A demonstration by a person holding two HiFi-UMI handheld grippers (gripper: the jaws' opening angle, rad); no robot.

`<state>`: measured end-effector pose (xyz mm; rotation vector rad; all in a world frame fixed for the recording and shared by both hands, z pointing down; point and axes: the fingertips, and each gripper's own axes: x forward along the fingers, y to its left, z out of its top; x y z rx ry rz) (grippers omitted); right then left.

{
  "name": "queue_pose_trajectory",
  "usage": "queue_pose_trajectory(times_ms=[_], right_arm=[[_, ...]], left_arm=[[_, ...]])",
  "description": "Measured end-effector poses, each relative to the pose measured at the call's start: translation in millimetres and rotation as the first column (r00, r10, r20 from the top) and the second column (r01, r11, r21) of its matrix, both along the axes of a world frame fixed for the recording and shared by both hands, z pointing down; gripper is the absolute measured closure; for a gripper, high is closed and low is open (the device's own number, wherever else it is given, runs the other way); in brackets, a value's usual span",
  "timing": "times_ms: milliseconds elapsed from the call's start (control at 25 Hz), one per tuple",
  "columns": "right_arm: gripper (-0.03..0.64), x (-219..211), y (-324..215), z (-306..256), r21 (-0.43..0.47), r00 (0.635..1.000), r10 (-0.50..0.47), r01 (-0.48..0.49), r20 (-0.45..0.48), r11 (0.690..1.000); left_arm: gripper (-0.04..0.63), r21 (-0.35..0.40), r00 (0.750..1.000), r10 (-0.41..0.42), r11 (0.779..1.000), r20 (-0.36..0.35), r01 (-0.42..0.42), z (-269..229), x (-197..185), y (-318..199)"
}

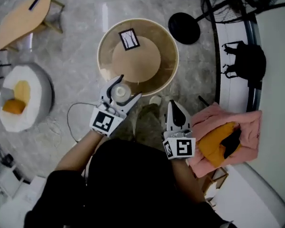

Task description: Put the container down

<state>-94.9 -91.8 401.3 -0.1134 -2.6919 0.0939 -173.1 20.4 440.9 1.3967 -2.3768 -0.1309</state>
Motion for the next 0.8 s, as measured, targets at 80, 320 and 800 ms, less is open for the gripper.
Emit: queue_pose_trajectory(times_ms=[80, 320, 800], right_arm=[[0.595, -22.2, 3.8, 23.1, -0.014, 0.999, -0.051, 0.051, 0.007, 0.999], [0.595, -66.6, 12.8, 81.8, -0.001, 0.975, -0.224, 0.224, 0.002, 0.975], [0.595, -91.7, -11.4, 249.6, -0.034, 0.959, -0.277, 0.275, -0.059, 0.961]], left_arm=[[0.250, -0.016, 0.999, -0.032, 0.999, -0.017, 0.032, 30.8, -14.9, -2.7], [0.250, -0.053, 0.989, -0.146, 0.988, 0.003, 0.146, 114.5, -40.6, -5.7], [0.250, -0.077, 0.978, -0.206, 0.975, 0.031, 0.207, 281.4, -84.9, -43.5]])
